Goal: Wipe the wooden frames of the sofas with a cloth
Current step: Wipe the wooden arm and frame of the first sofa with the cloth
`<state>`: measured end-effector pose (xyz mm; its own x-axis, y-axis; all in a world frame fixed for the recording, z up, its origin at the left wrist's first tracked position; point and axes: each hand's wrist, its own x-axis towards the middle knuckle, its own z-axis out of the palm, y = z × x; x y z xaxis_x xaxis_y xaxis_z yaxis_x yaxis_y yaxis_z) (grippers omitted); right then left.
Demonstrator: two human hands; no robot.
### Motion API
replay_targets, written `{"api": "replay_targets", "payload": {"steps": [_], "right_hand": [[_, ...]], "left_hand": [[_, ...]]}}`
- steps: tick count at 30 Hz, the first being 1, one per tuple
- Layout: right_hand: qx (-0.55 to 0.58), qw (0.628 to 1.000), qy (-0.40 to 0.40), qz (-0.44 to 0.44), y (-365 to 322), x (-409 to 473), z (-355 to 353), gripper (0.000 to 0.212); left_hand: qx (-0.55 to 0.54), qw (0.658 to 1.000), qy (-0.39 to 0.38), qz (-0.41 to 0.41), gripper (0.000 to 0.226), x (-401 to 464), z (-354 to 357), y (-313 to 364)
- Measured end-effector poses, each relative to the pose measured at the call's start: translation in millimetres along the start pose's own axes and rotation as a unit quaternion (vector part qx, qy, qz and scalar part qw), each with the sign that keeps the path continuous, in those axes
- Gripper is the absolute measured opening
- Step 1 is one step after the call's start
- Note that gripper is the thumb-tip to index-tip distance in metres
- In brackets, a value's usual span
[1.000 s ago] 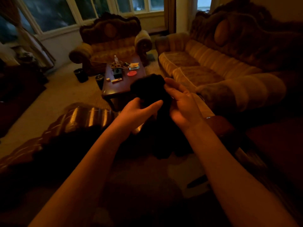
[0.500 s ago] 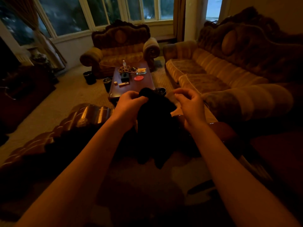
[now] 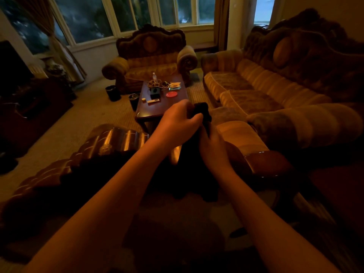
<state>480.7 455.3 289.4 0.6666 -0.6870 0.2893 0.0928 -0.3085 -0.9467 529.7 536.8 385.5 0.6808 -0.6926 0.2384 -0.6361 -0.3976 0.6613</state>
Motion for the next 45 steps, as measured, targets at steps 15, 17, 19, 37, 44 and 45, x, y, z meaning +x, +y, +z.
{"api": "replay_targets", "payload": {"steps": [15,17,19,37,44,45], "right_hand": [[-0.427,0.826,-0.367,0.036,1.1,72.7,61.3,0.048],[-0.368,0.822,-0.426,0.082,-3.5,84.3,68.9,0.044],[-0.322,0.826,-0.451,0.103,-8.7,85.7,70.7,0.040],[-0.238,0.806,-0.498,0.214,-20.1,94.4,76.8,0.025],[-0.345,0.847,-0.404,-0.031,-6.4,53.2,32.8,0.033],[-0.337,0.856,-0.390,-0.041,-3.2,49.3,28.3,0.036]], "left_hand": [[0.263,0.957,0.062,-0.102,0.031,-8.8,-67.2,-104.7],[0.303,0.946,0.035,-0.104,0.032,-6.8,-65.9,-105.2],[0.334,0.935,0.009,-0.119,0.032,-7.2,-66.1,-103.2],[0.347,0.928,0.001,-0.134,0.022,-7.0,-62.9,-98.8],[0.362,0.924,-0.002,-0.124,0.025,-13.2,-62.0,-98.3],[0.363,0.924,0.001,-0.122,0.025,-12.2,-61.7,-99.2]]}}
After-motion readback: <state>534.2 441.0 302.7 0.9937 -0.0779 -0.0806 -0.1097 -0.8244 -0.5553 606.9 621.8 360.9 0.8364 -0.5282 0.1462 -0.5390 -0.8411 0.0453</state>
